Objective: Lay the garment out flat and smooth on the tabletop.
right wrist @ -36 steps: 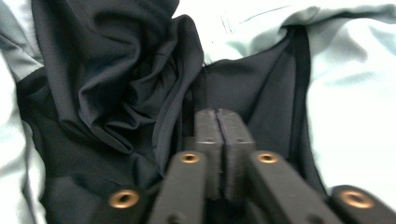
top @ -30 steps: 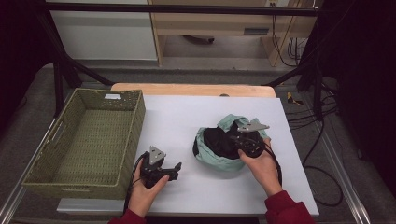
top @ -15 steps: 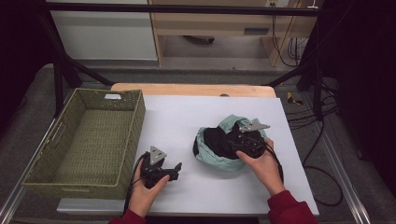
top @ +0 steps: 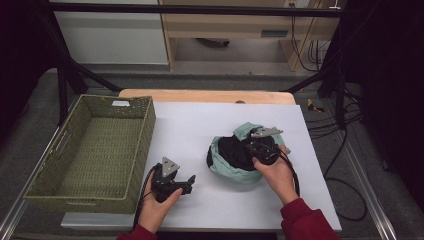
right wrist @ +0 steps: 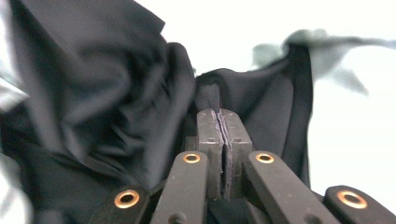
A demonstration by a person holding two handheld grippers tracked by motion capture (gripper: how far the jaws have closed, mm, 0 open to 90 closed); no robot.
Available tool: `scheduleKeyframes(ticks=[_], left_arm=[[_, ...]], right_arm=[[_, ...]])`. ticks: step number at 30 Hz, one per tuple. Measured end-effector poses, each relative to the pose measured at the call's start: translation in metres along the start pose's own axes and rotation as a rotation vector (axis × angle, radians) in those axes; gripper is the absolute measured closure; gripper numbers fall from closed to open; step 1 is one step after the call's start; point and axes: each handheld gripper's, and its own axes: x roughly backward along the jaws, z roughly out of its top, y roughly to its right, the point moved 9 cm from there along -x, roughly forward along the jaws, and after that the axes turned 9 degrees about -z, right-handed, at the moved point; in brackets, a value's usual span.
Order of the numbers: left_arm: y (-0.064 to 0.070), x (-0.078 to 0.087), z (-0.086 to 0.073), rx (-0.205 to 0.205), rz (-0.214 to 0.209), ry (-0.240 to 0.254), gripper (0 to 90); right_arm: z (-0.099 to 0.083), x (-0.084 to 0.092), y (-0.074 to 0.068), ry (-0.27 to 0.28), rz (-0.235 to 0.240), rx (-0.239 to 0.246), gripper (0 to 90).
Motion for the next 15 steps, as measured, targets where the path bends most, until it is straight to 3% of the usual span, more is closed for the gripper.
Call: scheduleKeyframes(ticks=[4, 8, 12, 15], left_arm=[[0.0, 0.0, 0.0, -0.003, 0.0, -0.001, 14.4], [0.0, 0.0, 0.0, -0.004, 0.001, 0.0, 14.4], [0.001, 0.0, 0.0, -0.005, 0.0, 0.002, 14.4], [0.001, 0.0, 0.0, -0.005, -0.001, 0.003, 14.4]], right_arm=[[0.022, 0.007, -0.002, 0.047, 0.008, 0.0, 88.1], [0.044, 0.004, 0.008, 0.089, -0.03, 0.002, 88.2], [0.053, -0.004, 0.033, 0.105, -0.097, -0.037, 88.1], [0.048, -0.009, 0.055, 0.092, -0.129, -0.093, 88.0]])
